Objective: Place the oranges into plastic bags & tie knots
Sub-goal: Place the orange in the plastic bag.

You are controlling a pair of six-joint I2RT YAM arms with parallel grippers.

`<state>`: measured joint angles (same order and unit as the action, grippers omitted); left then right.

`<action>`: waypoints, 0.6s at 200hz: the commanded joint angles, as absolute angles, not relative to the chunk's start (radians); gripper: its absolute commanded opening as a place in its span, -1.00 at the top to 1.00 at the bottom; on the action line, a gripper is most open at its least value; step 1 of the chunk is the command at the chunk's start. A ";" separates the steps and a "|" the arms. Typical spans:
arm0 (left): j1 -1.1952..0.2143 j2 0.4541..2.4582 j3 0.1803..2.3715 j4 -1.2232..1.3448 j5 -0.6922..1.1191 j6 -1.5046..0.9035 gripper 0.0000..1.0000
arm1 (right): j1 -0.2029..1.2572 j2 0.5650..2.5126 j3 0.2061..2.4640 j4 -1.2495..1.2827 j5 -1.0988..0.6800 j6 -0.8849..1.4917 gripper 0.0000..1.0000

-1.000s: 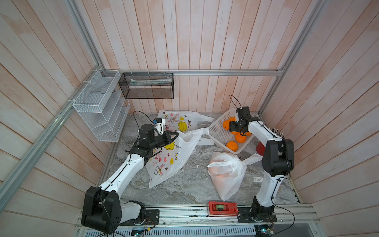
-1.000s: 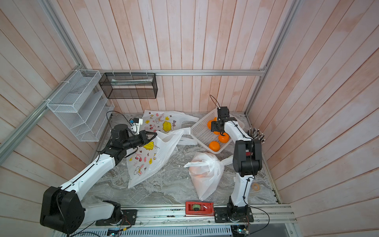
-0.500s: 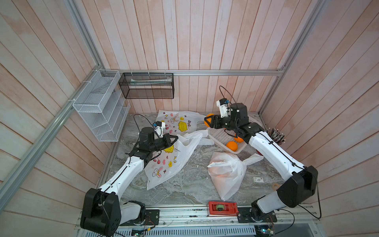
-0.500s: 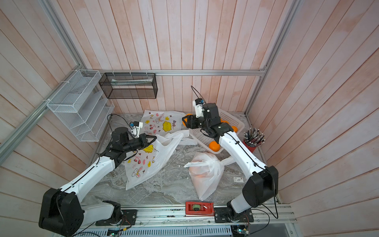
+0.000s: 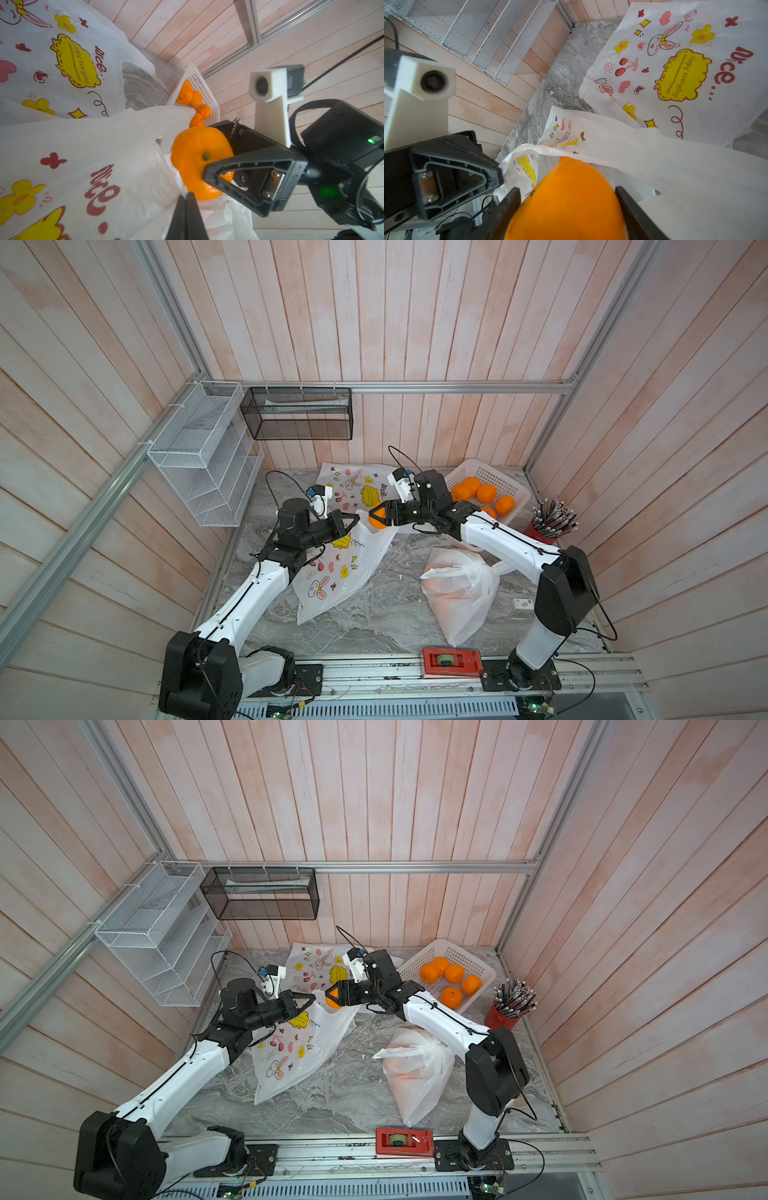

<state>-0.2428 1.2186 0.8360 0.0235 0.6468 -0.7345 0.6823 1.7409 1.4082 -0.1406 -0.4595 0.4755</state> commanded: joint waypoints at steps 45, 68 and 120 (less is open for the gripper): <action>-0.239 1.188 0.813 0.082 0.662 -0.765 1.00 | 0.731 1.860 1.414 -0.052 -0.556 0.541 -0.11; -0.239 1.174 0.796 0.095 0.658 -0.776 1.00 | 0.753 1.905 1.436 -0.053 -0.561 0.540 -0.15; -0.239 1.140 0.736 0.114 0.614 -0.807 1.00 | 0.776 1.965 1.439 -0.021 -0.586 0.567 -0.44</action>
<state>-0.2428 1.1648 0.7704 0.0780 0.6456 -0.7860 0.7631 1.9446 1.4094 -0.0566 -0.5606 0.5507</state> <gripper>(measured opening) 0.047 0.690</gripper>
